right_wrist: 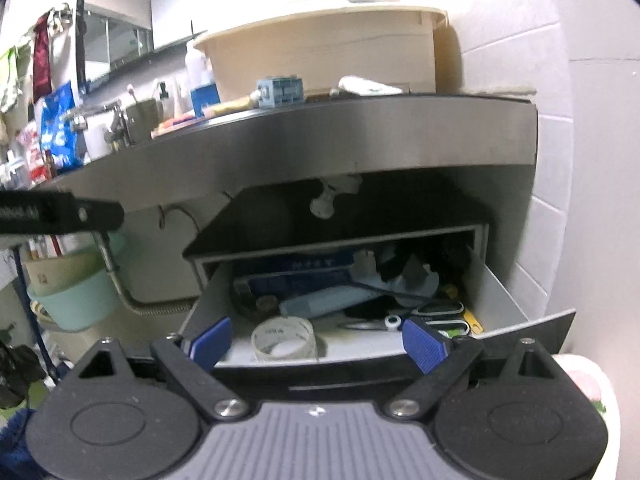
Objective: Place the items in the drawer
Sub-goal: 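Lower the right tool to the drawer front edge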
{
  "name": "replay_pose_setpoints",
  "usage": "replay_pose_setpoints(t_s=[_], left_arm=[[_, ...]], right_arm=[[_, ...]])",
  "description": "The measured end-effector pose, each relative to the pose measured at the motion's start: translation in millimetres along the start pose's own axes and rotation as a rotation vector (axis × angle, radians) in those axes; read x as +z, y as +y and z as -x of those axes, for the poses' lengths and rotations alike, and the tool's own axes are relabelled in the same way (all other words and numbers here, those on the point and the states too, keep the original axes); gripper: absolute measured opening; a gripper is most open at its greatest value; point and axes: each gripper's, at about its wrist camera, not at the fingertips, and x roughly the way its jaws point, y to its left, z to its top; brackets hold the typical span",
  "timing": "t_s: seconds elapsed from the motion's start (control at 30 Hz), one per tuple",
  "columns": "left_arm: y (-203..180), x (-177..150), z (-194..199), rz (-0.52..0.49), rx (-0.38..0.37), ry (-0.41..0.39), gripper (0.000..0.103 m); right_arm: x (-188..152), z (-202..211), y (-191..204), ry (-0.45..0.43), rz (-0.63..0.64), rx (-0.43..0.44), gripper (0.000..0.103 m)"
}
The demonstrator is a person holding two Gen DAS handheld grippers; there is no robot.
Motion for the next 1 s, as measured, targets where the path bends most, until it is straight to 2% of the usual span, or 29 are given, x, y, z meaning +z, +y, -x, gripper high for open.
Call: replay_pose_setpoints(t_s=[0.1, 0.33, 0.53, 1.0], left_arm=[[-0.2, -2.3, -1.3, 0.001, -0.017, 0.009, 0.102], [7.0, -5.4, -4.2, 0.033, 0.01, 0.013, 0.102], [9.8, -6.7, -5.0, 0.04, 0.01, 0.018, 0.102], [15.5, -6.3, -7.1, 0.059, 0.012, 0.029, 0.102]], right_arm=[[-2.5, -2.5, 2.4, 0.003, 0.011, -0.026, 0.092], [-8.2, -8.3, 7.7, 0.01, 0.035, -0.086, 0.092], [-16.0, -16.0, 1.7, 0.079, 0.004, -0.119, 0.092], [-29.8, -43.8, 2.3, 0.216, 0.027, -0.158, 0.092]])
